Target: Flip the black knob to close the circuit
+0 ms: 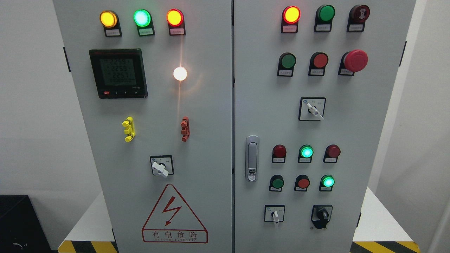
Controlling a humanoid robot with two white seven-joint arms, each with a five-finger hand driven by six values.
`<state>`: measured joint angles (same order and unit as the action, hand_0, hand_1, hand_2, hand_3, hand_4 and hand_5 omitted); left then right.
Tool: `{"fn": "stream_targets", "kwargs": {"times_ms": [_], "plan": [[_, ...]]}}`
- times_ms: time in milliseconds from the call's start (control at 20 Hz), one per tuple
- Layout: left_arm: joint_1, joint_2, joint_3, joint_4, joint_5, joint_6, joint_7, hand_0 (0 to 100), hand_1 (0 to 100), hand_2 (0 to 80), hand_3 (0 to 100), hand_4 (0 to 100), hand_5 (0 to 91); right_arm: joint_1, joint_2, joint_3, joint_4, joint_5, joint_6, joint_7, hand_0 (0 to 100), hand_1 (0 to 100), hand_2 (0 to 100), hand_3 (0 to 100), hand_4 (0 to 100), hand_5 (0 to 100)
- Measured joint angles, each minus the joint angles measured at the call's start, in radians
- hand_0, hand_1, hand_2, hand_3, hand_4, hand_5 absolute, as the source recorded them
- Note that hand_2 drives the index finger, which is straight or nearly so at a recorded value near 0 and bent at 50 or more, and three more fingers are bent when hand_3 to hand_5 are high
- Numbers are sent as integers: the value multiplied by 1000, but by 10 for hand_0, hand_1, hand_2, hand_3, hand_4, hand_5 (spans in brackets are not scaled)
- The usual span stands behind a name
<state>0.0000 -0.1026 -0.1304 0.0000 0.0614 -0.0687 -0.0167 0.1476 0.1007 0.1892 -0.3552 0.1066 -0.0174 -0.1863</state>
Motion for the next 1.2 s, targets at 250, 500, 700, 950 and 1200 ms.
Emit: {"fn": "stream_targets", "kwargs": {"times_ms": [250,500,700,950,1200], "plan": [[0,0,0,0,0,0,0,120,556,0,0,0,0,-4,-8,22,-98,150,-13,-88,0,185,843,978,854,928],[0,0,0,0,0,0,0,120,556,0,0,0,0,-2,-22,35,-195,273,-92,-165,0,159,855,988,869,941],[0,0,0,0,0,0,0,120,556,0,0,0,0,3,-33,41,-285,355,-142,-197,0,159,854,990,871,944],[0,0,0,0,0,0,0,120,556,0,0,0,0,21,-50,37,-419,479,-151,-203,0,166,860,1000,880,967],[0,0,0,0,0,0,0,120,556,0,0,0,0,38,-49,-10,-573,640,-104,-114,0,169,870,1000,893,991]]}}
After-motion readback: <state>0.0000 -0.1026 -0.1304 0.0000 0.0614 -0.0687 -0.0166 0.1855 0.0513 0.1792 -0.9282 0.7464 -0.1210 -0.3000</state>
